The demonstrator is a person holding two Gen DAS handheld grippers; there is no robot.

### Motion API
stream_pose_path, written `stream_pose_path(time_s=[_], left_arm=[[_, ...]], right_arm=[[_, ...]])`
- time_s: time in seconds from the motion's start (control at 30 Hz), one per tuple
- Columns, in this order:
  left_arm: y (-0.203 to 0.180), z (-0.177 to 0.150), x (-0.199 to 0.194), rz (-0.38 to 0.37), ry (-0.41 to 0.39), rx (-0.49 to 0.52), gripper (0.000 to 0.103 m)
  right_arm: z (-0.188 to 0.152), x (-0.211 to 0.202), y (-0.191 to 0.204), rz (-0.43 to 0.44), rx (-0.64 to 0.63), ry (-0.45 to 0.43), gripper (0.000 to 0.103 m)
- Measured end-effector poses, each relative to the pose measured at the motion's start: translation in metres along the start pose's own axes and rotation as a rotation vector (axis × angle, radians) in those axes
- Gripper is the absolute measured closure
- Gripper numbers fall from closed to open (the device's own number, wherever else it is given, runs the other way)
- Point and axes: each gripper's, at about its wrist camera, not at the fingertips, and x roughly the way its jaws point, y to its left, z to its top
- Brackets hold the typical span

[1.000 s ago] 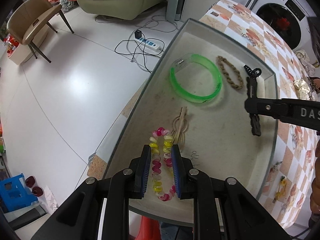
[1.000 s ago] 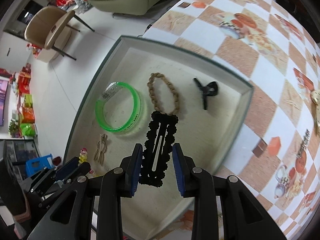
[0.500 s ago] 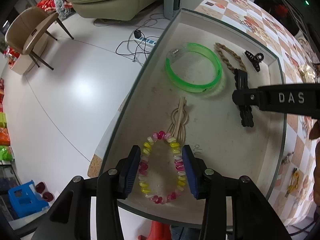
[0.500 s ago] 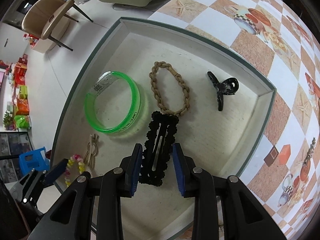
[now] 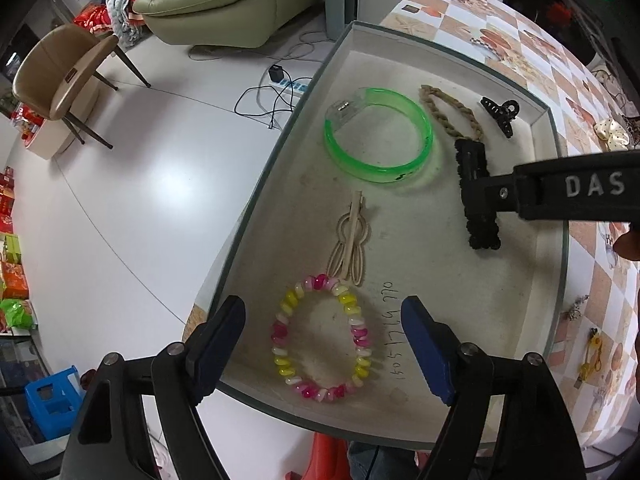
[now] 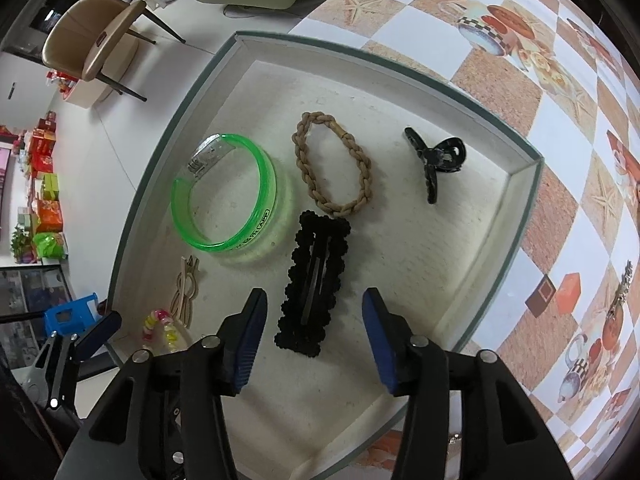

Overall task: Organize jewelry
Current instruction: 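Move both grippers back over the table toward the remaining accessories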

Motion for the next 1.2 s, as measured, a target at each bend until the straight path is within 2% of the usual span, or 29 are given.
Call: stream_pose_path(time_s=[0.17, 0.23, 0.37, 0.43, 0.67, 0.77, 0.8, 0.83, 0.9, 1.2], left_arm=[[0.000, -0.003, -0.008, -0.001, -0.005, 0.010, 0.019], [-0.001, -0.004, -0.012, 0.005, -0.005, 0.016, 0.000], [-0.003, -0.004, -0.020, 0.010, -0.016, 0.031, 0.000], [-0.004, -0.004, -0.024, 0.008, -0.016, 0.036, 0.000], [-0.016, 0.000, -0.040, -0.005, -0.021, 0.061, 0.000], [-0.027, 0.003, -0.048, -0.011, -0.027, 0.084, 0.000], [-0.031, 0.004, -0.051, -0.014, -0.030, 0.093, 0.000], [-0.036, 0.005, -0.054, -0.016, -0.033, 0.103, 0.000], [-0.043, 0.009, -0.059, -0.023, -0.037, 0.124, 0.000], [-0.091, 0.017, -0.074, -0.049, -0.052, 0.213, 0.000]], right_arm=[[0.000, -0.020, -0.008, 0.025, 0.020, -0.036, 0.038], [0.000, -0.029, -0.011, 0.042, 0.030, -0.047, 0.034], [-0.002, -0.045, -0.017, 0.080, 0.045, -0.063, 0.031], [-0.006, -0.052, -0.022, 0.095, 0.055, -0.072, 0.019], [-0.019, -0.083, -0.047, 0.153, 0.131, -0.119, 0.018], [-0.025, -0.097, -0.053, 0.144, 0.155, -0.149, 0.017], [-0.029, -0.102, -0.059, 0.135, 0.161, -0.163, 0.006], [-0.032, -0.107, -0.063, 0.128, 0.167, -0.175, 0.000], [-0.039, -0.115, -0.069, 0.109, 0.184, -0.204, 0.000], [-0.074, -0.138, -0.124, 0.071, 0.295, -0.227, 0.000]])
